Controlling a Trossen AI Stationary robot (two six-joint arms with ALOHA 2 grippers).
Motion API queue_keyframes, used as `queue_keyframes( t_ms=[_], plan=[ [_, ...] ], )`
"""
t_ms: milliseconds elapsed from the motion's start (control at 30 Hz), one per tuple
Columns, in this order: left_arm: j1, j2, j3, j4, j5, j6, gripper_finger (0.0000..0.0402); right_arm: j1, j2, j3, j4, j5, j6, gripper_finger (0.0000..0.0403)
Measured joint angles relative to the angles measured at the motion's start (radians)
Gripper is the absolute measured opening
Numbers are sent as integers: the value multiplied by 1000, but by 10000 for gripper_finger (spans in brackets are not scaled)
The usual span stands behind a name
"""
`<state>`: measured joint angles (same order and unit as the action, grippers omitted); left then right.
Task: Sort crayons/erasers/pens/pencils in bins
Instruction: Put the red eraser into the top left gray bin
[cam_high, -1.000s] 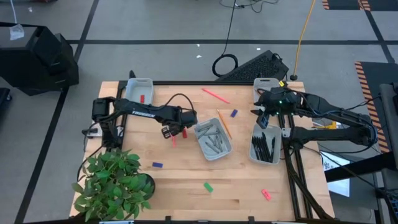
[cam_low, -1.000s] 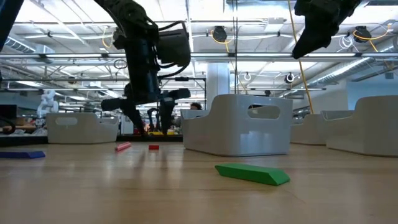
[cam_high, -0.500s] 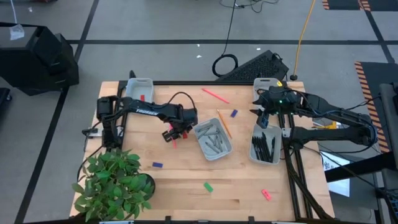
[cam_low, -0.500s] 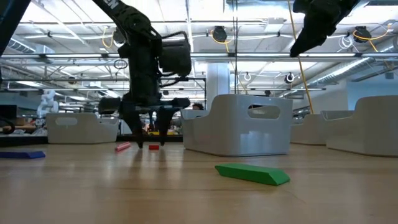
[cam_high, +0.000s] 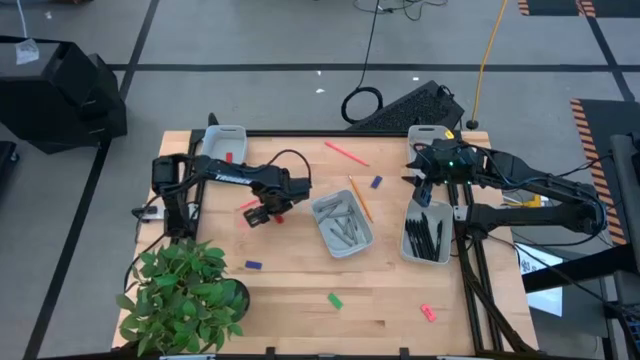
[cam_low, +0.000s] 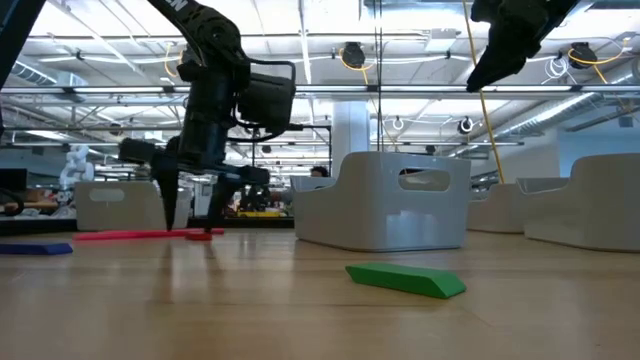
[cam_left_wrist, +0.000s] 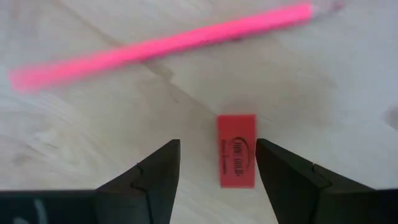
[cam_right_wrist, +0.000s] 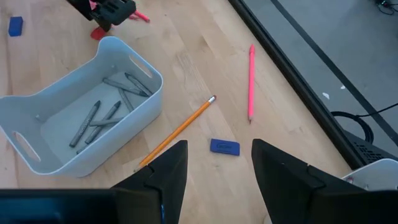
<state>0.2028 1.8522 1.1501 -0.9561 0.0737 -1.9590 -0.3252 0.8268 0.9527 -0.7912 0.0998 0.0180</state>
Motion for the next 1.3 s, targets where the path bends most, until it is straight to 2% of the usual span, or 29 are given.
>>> queue_keyframes(
  t_ms=[433,633,767,900,1200,1300],
  plan=[
    [0,2,-13,56,-15,56,209,0,0,0,-30,0,26,171],
    [-5,-2,-61,175,-21,48,140,0,0,0,-66,1,27,171],
    [-14,0,-60,154,-13,32,86,0,0,0,-82,2,50,171],
    [-24,0,-61,144,-14,47,57,0,0,0,-81,3,53,171],
    [-11,-24,-63,151,-11,142,64,0,0,0,-53,3,53,171],
    [-7,-64,-69,143,-47,153,64,0,0,0,-41,3,50,171]
  ],
)
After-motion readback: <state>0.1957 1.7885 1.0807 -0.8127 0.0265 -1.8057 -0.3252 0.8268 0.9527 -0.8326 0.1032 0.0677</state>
